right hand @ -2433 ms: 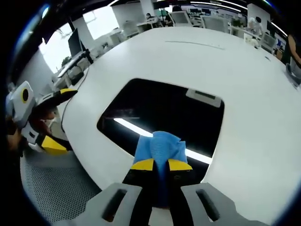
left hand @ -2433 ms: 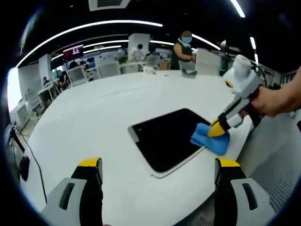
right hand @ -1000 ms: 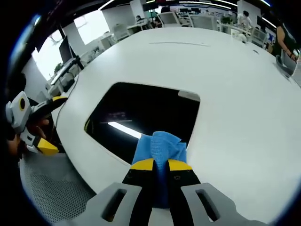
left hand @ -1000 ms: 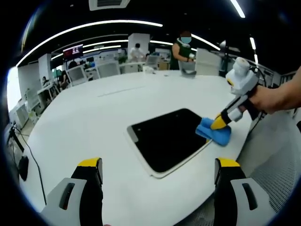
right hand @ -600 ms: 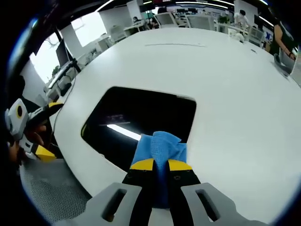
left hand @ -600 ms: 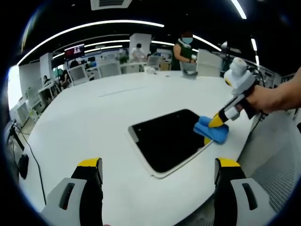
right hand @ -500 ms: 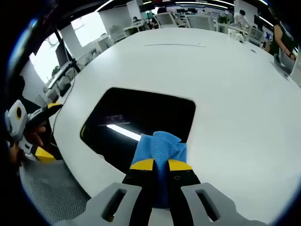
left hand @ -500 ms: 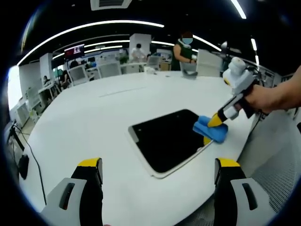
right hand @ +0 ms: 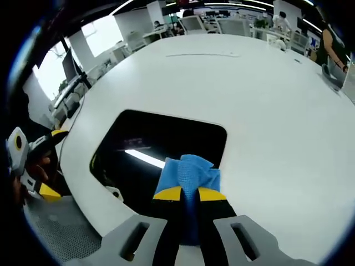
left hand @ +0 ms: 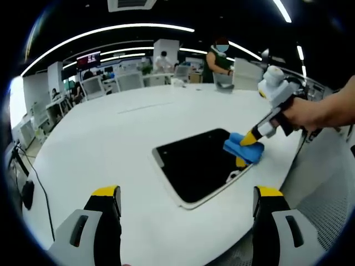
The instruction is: Wipe the mirror surface with the cleaning cloth until all visible marks leave the cleaned area.
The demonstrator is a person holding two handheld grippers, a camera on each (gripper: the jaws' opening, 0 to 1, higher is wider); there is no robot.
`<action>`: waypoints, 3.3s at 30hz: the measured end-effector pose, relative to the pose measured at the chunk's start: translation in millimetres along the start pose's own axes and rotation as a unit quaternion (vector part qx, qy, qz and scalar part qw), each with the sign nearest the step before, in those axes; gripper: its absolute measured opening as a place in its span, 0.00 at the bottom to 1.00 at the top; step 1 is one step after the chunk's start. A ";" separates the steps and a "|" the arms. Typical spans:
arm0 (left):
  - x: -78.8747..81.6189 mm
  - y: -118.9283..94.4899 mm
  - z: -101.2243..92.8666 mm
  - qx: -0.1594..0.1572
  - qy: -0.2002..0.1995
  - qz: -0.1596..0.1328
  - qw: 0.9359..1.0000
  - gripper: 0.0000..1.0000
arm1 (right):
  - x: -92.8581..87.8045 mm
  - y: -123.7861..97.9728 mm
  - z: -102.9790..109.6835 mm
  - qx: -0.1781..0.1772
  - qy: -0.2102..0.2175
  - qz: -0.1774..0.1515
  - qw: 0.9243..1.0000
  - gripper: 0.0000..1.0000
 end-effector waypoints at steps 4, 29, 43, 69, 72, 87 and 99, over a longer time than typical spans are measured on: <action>-0.1 -0.1 0.1 0.000 -0.001 0.000 1.000 0.99 | 3.8 1.7 -0.9 -0.001 0.002 -0.002 1.000 0.04; -1.7 0.5 -0.5 -0.002 0.002 0.005 1.000 0.99 | 38.5 19.8 -9.9 -0.009 0.017 -0.022 1.000 0.04; -3.3 0.9 0.6 0.001 -0.002 0.007 1.000 0.99 | 59.6 30.3 -16.5 -0.013 0.008 -0.028 0.999 0.04; -2.3 2.4 0.4 0.000 0.000 0.009 1.000 0.99 | 72.8 37.7 -19.9 -0.015 0.004 -0.035 0.999 0.04; -2.8 1.9 0.7 0.002 -0.001 0.010 1.000 0.99 | 72.6 38.5 -20.3 -0.015 0.004 -0.037 0.999 0.04; -2.9 2.8 1.8 0.004 0.003 0.012 1.000 0.99 | 72.9 36.0 -18.7 -0.013 0.010 -0.034 0.999 0.04; -3.1 2.0 3.3 0.010 0.002 0.013 1.000 0.99 | 82.4 16.8 -28.6 -0.009 0.016 -0.047 0.999 0.04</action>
Point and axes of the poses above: the point that each gripper's makers call its tool centre point, and the gripper's own axes: y roughly forward along the fingers, z roughly to its left, x roughly out of its top, the point moved 4 cm from there along -y, roughly backward along the fingers, and after that the axes turned 11 degrees about y, right-handed, at the moved point
